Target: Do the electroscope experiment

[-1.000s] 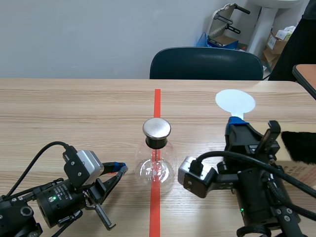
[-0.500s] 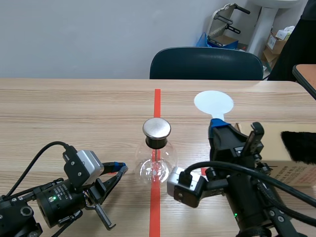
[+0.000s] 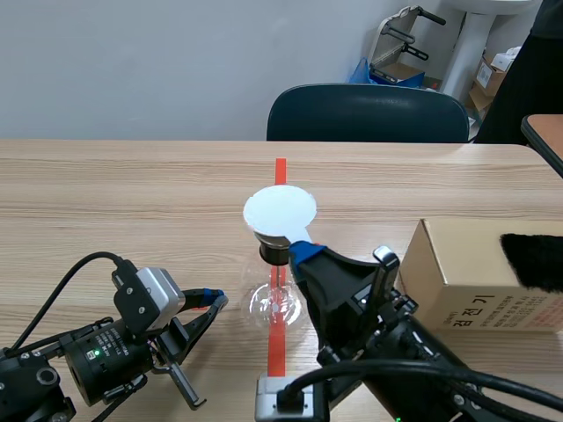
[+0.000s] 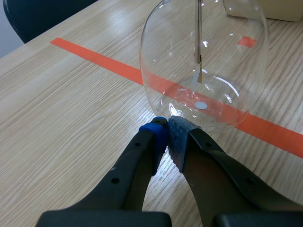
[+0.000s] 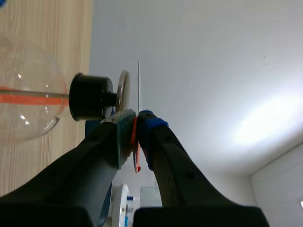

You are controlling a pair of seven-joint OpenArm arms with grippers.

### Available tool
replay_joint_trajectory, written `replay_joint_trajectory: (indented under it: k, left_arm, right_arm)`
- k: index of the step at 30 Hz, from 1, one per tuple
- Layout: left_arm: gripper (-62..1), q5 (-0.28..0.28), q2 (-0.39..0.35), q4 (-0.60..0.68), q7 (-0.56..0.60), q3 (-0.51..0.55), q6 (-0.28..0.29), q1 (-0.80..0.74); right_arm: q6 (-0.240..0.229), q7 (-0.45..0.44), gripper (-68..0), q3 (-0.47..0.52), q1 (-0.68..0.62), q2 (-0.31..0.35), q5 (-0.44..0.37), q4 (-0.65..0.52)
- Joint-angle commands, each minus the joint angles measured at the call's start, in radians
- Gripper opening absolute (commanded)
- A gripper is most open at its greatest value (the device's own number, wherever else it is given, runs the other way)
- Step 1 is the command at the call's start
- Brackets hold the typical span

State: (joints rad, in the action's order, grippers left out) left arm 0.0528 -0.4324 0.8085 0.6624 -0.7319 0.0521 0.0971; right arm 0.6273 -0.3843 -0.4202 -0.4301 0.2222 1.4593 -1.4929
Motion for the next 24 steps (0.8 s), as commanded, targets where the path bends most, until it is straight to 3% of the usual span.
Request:
replay_joint_trajectory:
  k: [1, 6, 15, 24]
  left_arm:
    - [-56.9, 0.006, 0.002, 0.016, 0.013, 0.005, -0.005, 0.0]
    - [-56.8, 0.006, 0.002, 0.016, 0.013, 0.005, -0.005, 0.0]
    - [-56.9, 0.006, 0.002, 0.016, 0.013, 0.005, -0.005, 0.0]
    - [-56.9, 0.006, 0.002, 0.016, 0.013, 0.005, -0.005, 0.0]
  right_arm:
    - [0.008, -0.012, -65.6, 0.006, 0.011, 0.002, 0.002, -0.008]
    - [0.008, -0.051, -65.5, 0.006, 0.011, 0.002, 0.002, -0.008]
    - [0.008, -0.042, -65.5, 0.006, 0.011, 0.002, 0.002, -0.008]
    - [0.008, 0.129, -65.5, 0.006, 0.011, 0.002, 0.002, -0.008]
